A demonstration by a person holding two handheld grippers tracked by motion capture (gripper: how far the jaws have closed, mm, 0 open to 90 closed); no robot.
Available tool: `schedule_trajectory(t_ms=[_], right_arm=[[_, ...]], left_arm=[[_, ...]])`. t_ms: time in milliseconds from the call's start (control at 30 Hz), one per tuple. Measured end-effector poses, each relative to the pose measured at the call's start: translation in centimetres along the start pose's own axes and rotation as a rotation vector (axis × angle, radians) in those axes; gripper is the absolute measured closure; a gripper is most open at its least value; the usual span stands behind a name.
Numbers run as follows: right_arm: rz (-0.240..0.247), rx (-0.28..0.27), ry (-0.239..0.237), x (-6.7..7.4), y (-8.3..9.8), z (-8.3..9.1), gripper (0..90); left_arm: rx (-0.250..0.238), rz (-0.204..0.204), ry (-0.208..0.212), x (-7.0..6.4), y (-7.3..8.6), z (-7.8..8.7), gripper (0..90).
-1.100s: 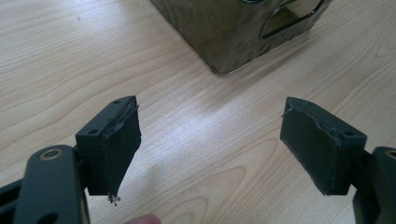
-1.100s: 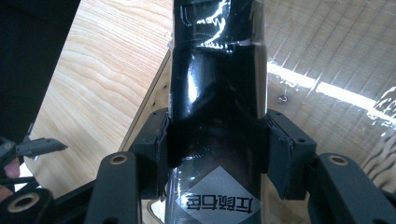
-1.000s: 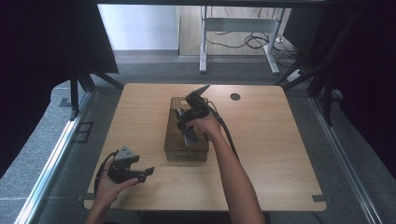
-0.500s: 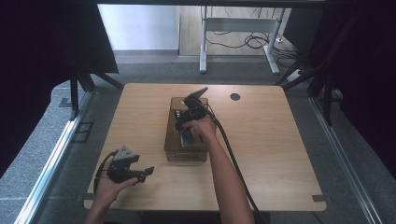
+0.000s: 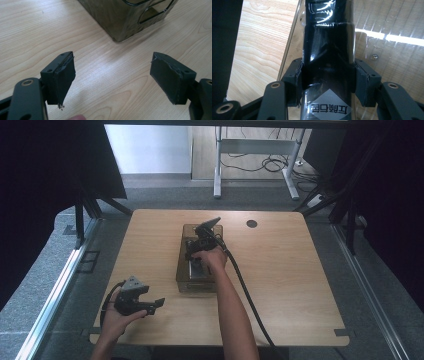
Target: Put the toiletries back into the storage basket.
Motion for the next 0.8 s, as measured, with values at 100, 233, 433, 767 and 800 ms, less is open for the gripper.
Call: schedule_trajectory(t_ms=[100, 233, 433, 767, 800], right_arm=[[-0.014, 0.001, 0.004, 0.0, 0.0, -0.4, 46.8], [-0.043, -0.005, 0.016, -0.2, 0.1, -0.8, 46.9], [-0.075, -0.018, 0.028, -0.4, 0.2, -1.9, 46.9], [-0.108, -0.005, 0.030, -0.4, 0.5, -3.1, 46.7], [-0.112, -0.006, 0.031, -0.4, 0.5, -3.2, 46.6]], left_arm=[[-0.002, 0.000, 0.000, 0.1, 0.0, 0.0, 20.5], [-0.001, -0.002, 0.001, 0.0, -0.1, 0.0, 20.5], [-0.001, -0.005, 0.005, 0.1, -0.1, 0.0, 20.5], [0.000, -0.011, 0.011, 0.1, -0.1, -0.1, 20.4], [0.000, -0.011, 0.010, 0.1, -0.1, -0.1, 20.4]])
Point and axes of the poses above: each handheld gripper's, and its own axes: z roughly backward along the jaws, y roughly out of its underside, x roughly to its left, the point moved 2 cm from there along -z, roughly forward along the jaws, and after that the axes turned 5 degrees about -z, right-handed, at the moved point
